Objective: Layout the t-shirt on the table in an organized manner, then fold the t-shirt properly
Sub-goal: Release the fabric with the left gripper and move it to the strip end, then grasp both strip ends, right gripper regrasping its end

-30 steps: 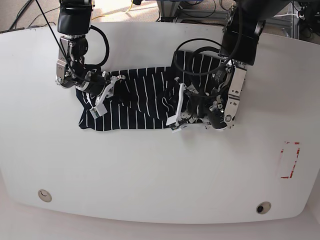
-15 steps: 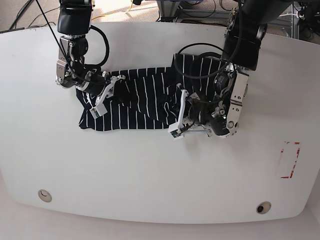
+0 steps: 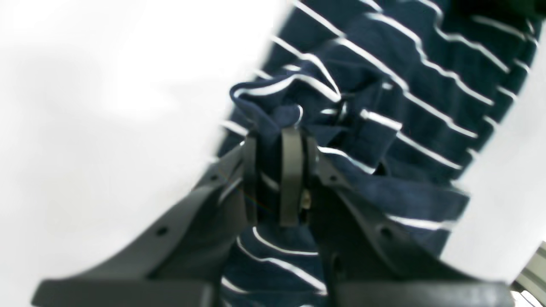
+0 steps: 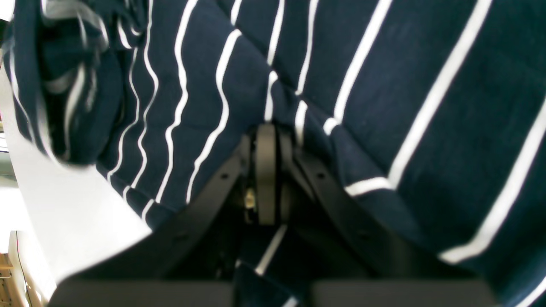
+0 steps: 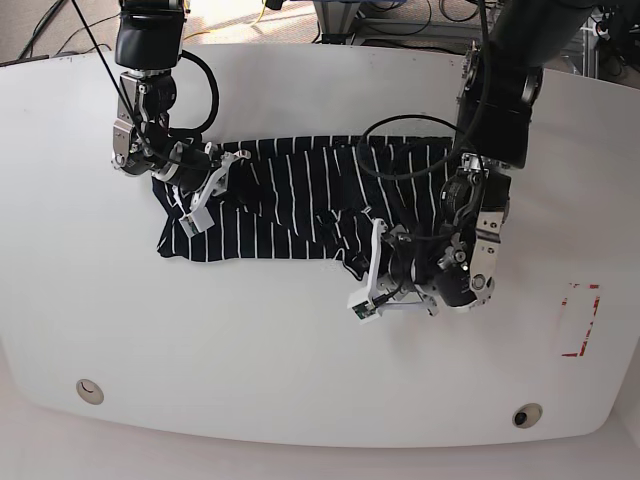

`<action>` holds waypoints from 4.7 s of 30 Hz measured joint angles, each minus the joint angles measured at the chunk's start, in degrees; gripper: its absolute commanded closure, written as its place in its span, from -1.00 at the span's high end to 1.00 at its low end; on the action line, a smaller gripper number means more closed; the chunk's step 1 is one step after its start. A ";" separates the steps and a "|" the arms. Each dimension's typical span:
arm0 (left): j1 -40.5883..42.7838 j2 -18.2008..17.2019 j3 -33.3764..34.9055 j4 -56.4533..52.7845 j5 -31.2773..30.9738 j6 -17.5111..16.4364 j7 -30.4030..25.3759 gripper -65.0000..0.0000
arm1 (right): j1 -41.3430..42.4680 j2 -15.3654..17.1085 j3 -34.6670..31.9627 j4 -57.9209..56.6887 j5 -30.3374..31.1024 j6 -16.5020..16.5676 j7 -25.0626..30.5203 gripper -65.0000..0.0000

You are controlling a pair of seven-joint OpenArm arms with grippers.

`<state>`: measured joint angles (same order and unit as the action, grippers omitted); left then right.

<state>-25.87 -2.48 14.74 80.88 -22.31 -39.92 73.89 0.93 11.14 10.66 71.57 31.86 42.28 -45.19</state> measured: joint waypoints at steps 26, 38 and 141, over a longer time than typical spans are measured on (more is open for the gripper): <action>1.07 0.04 2.10 -3.28 -0.04 0.00 -1.70 -0.85 | 0.00 0.00 0.00 0.00 -0.02 0.00 0.00 -0.97; 1.09 0.09 2.62 -2.89 -0.04 0.00 -1.64 -0.11 | 0.00 0.00 0.00 0.00 0.00 0.00 0.02 -0.97; 22.05 -12.66 -20.74 1.53 7.91 -0.44 -19.26 -0.67 | 5.40 2.69 31.91 -1.49 16.26 -2.21 -28.02 1.00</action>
<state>-3.81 -15.14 -6.00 82.41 -14.39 -40.36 54.63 6.33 13.82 42.57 70.08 48.12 40.07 -73.21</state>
